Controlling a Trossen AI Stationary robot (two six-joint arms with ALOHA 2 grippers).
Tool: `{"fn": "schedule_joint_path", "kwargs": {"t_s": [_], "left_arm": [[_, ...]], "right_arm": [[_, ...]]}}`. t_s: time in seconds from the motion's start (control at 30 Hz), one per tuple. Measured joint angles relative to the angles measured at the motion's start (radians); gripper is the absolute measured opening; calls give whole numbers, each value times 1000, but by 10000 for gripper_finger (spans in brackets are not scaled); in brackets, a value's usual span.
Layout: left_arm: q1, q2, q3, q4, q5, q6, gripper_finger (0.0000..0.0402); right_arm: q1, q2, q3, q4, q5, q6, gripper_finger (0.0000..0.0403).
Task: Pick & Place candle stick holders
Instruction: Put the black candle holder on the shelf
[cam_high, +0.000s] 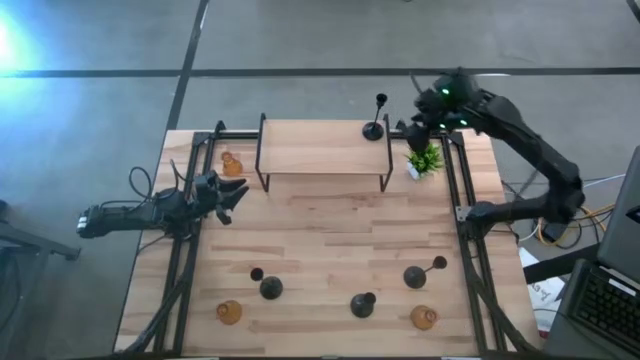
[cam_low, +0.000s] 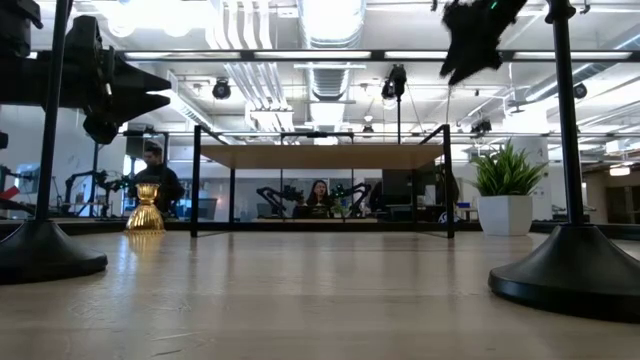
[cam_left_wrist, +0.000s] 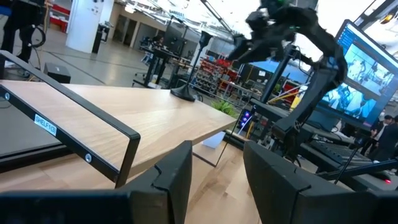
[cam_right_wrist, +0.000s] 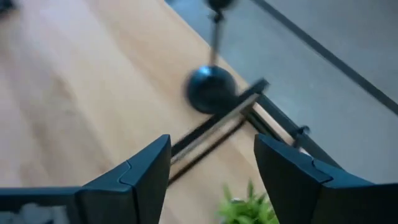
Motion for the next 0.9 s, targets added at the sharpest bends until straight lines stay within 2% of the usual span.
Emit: {"fn": "schedule_joint_path", "kwargs": {"t_s": [0.13, 0.37, 0.57, 0.67, 0.9], "left_arm": [[0, 0, 0, 16, -1, -7, 149], [0, 0, 0, 59, -3, -8, 149], [0, 0, 0, 61, -4, -8, 149], [0, 0, 0, 61, -4, -8, 149], [0, 0, 0, 61, -4, -5, 149]], "right_arm": [[81, -124, 0, 0, -35, 67, 209], [323, -261, 0, 21, -23, 169, 185], [539, -270, 0, 16, 105, 271, 157], [640, -256, 0, -63, 148, 375, 142], [891, -225, 0, -380, 271, 711, 103]]}}
